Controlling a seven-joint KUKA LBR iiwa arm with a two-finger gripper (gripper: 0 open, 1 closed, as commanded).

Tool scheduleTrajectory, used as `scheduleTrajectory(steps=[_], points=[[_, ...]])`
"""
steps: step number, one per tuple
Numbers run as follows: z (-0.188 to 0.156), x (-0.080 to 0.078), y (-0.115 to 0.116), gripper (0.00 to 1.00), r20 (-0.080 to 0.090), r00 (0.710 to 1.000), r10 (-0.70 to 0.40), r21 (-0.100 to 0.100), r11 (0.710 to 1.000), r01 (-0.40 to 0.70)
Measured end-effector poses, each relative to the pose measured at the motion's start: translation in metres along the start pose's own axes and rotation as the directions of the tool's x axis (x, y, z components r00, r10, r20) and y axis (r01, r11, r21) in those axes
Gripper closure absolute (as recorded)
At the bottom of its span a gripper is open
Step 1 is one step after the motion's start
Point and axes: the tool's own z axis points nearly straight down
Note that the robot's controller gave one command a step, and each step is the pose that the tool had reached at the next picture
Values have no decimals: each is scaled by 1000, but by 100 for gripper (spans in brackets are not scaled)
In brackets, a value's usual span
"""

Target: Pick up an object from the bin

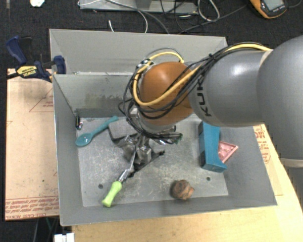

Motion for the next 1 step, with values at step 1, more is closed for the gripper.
scheduleTrajectory(steps=[1], points=[[-50, 5, 1, 100, -9, 1000, 7, -9, 1000, -7]])
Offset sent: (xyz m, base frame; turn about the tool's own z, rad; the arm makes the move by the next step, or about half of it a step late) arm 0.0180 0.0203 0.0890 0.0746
